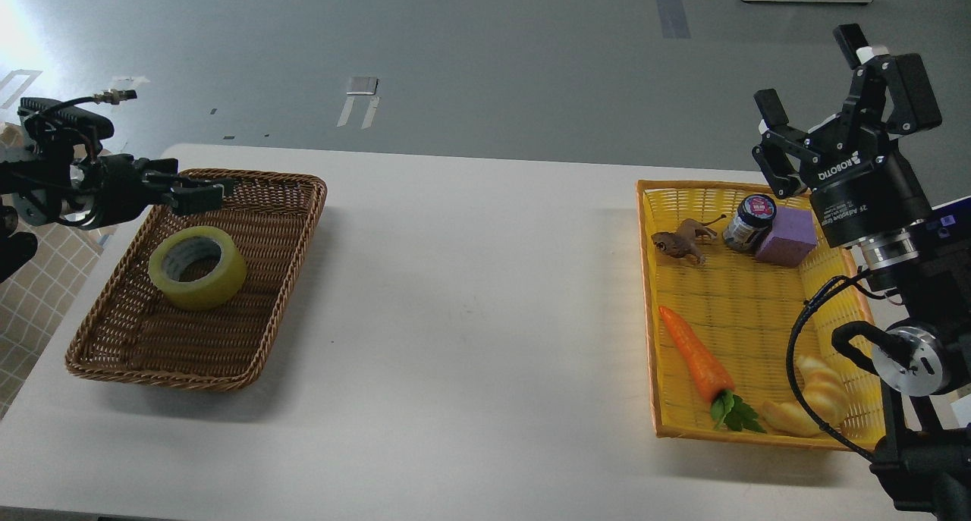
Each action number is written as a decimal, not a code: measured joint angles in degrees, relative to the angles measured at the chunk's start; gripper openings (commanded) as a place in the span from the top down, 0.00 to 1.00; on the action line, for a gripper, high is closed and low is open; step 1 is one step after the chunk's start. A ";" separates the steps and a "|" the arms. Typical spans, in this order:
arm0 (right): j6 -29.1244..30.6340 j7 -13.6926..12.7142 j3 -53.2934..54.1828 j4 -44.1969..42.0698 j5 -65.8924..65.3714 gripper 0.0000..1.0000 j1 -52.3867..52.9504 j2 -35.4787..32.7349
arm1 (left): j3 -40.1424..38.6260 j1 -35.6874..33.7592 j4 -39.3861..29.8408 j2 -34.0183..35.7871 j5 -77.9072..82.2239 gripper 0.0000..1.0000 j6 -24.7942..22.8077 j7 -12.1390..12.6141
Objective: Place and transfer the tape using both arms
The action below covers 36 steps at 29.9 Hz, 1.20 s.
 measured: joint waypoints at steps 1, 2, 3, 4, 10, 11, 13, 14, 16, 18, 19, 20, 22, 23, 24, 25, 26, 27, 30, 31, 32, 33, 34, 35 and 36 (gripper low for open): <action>0.01 0.00 -0.01 0.07 0.00 0.00 0.12 -0.04 | -0.13 -0.77 -0.19 -0.62 -1.98 0.03 0.04 0.00; 0.02 0.00 -0.04 0.08 0.00 0.00 0.30 -0.11 | -0.18 -1.54 -0.40 -1.87 -5.31 0.03 0.18 0.01; 0.02 0.00 -0.07 0.09 0.00 0.00 0.48 -0.15 | -0.28 -2.08 -0.63 -2.82 -7.67 0.02 0.36 -0.03; 0.06 0.00 -0.09 0.15 0.00 0.00 0.60 -0.21 | -0.35 -2.53 -0.70 -3.95 -11.19 0.02 0.51 -0.01; 0.13 -0.15 -0.32 0.00 -0.31 0.00 1.59 -0.64 | -0.54 -4.43 -1.70 -9.61 -43.14 0.02 1.34 -0.01; 0.12 -0.21 -0.34 -0.08 -0.41 0.00 1.80 -0.66 | -0.56 -4.78 -1.94 -10.19 -47.45 0.02 1.39 -0.01; 0.13 -0.31 -0.35 -0.13 -0.53 0.00 2.30 -0.70 | -0.56 -5.78 -2.61 -11.36 -54.66 0.02 1.41 -0.01; 0.13 -0.37 -0.35 -0.14 -0.59 0.00 2.65 -0.70 | -0.59 -6.44 -3.04 -12.12 -57.92 0.02 1.41 -0.01; 0.13 -0.50 -0.35 -0.15 -0.67 0.00 3.41 -0.70 | -0.68 -7.28 -3.81 -13.47 -61.95 0.02 1.34 -0.01; 0.12 -0.60 -0.35 -0.15 -1.06 0.00 4.08 -0.70 | -0.75 -7.50 -4.57 -14.82 -63.72 0.02 1.20 -0.01; 0.12 -0.63 -0.35 -0.15 -1.55 0.00 4.44 -0.70 | -0.88 -7.56 -4.96 -15.66 -64.08 0.02 1.18 -0.01; 0.10 -0.66 -0.35 -0.16 -2.36 0.00 4.87 -0.70 | -1.29 -7.57 -5.34 -16.84 -64.48 0.02 1.19 -0.01; -0.01 -0.77 -0.35 -0.18 -4.45 0.00 5.87 -0.70 | -4.04 -7.48 -5.75 -19.66 -65.72 0.02 1.29 -0.01; -0.03 -0.89 -0.36 -0.20 -5.40 0.00 6.29 -0.70 | -5.56 -7.17 -5.84 -20.76 -66.28 0.02 1.31 -0.01; -0.09 -1.12 -0.35 -0.24 -6.37 0.00 6.72 -0.69 | -7.58 -6.51 -6.02 -21.92 -66.93 0.02 1.34 -0.01; -0.12 -1.59 -0.38 -0.26 -7.12 0.00 7.22 -0.62 | -9.56 -5.66 -6.49 -23.00 -67.51 0.02 1.33 -0.02; -0.11 -2.19 -0.45 -0.26 -7.70 0.00 7.75 -0.53 | -11.58 -4.62 -7.09 -24.10 -68.05 0.02 1.20 -0.03; -0.16 -2.97 -0.62 -0.26 -8.09 0.00 8.36 -0.44 | -13.75 -3.43 -7.76 -25.11 -68.64 0.02 1.02 -0.03; -0.37 -4.69 -1.71 -0.26 -8.51 0.00 10.19 -0.27 | -18.40 -0.62 -9.76 -27.13 -69.69 0.02 0.60 -0.03; -0.45 -5.04 -2.12 -0.26 -8.56 0.00 10.82 -0.21 | -19.54 0.40 -10.48 -27.71 -69.85 0.02 0.45 -0.03; -0.52 -5.23 -2.45 -0.26 -8.58 0.00 11.26 -0.16 | -20.22 1.18 -11.04 -27.92 -69.93 0.02 -0.05 -0.03; -0.63 -5.42 -2.95 -0.29 -8.59 0.00 11.94 -0.13 | -21.01 2.11 -11.63 -27.96 -69.98 0.02 -1.42 -0.02; -0.74 -5.55 -3.36 -0.30 -8.60 0.00 12.68 -0.11 | -21.59 2.65 -11.95 -27.94 -70.01 0.02 -2.83 -0.03; -0.80 -5.75 -3.74 -0.39 -8.61 0.00 13.13 -0.11 | -22.22 2.97 -12.10 -27.81 -70.02 0.02 -4.60 0.11; -0.92 -6.14 -4.22 -0.56 -8.63 0.00 13.98 -0.11 | -23.16 3.19 -12.16 -27.67 -70.02 0.02 -7.27 0.86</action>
